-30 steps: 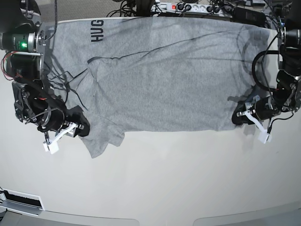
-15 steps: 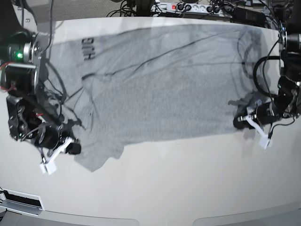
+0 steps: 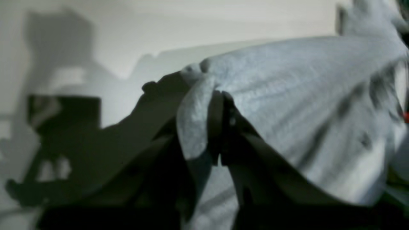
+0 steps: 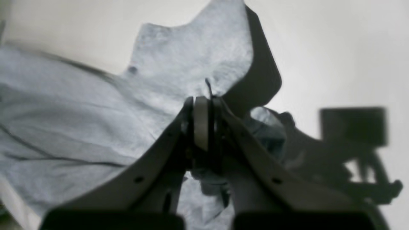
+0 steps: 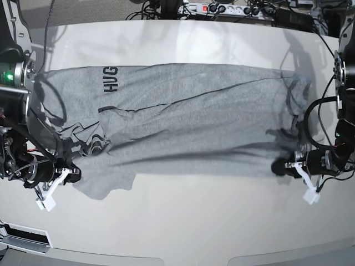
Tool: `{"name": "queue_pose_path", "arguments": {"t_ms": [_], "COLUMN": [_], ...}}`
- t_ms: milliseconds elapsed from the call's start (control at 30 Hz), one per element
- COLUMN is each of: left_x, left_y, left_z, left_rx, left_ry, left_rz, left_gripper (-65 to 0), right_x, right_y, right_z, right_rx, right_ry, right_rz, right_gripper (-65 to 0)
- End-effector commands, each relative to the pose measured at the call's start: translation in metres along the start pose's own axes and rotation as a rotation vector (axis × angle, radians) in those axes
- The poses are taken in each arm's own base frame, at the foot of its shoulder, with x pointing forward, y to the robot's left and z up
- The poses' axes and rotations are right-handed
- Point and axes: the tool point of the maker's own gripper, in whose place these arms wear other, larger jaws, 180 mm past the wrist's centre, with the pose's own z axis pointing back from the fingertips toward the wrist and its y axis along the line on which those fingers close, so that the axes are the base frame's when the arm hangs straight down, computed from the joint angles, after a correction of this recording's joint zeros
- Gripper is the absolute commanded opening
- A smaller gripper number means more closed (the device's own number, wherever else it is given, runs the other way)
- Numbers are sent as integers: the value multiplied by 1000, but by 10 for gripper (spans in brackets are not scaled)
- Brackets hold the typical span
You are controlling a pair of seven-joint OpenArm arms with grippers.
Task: Layout the t-shirt on the table in an organized manner, then fold the t-shirt properly
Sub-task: 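Lift the hem edge and fold it over toward the collar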
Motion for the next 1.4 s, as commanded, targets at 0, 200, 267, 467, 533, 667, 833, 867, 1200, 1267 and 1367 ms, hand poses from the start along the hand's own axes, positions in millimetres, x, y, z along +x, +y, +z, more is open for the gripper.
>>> {"name": "queue_pose_path", "arguments": {"t_ms": [0, 200, 267, 467, 533, 667, 833, 867, 1200, 1267, 1367], "left_x": [24, 16, 20, 29, 32, 29, 23, 20, -25, -36, -42], "left_y": [-5, -7, -2, 17, 22, 17, -7, -12, -24, -22, -14], "left_z": [13, 25, 33, 59, 67, 70, 60, 58, 46, 46, 55], "left_rx": [-24, -72, -64, -19, -4, -40, -153, -174, -259, -264, -251], "left_ry": [-47, -1, -18, -68, -85, -72, -31, -12, 79, 84, 77], "left_rz": [-12, 32, 38, 48, 50, 70, 99, 101, 172, 195, 211], "left_gripper": [-650, -650, -650, -650, -650, -650, -650, -650, -650, -650, -650], "right_x": [30, 8, 7, 12, 17, 19, 7, 3, -19, -23, -29], "right_y": [-3, 12, 21, 38, 39, 42, 40, 41, 47, 47, 49], "right_z": [17, 38, 43, 51, 51, 52, 51, 51, 52, 52, 55], "right_rx": [-1, 20, 22, 26, 28, 44, 44, 53, 100, 99, 118], "right_ry": [-73, -8, -20, -53, -66, -75, -19, -3, 107, 130, 160], "right_rz": [28, 114, 164, 244, 246, 239, 233, 227, 201, 202, 193], "right_gripper": [-650, -650, -650, -650, -650, -650, -650, -650, -650, -650, -650]}}
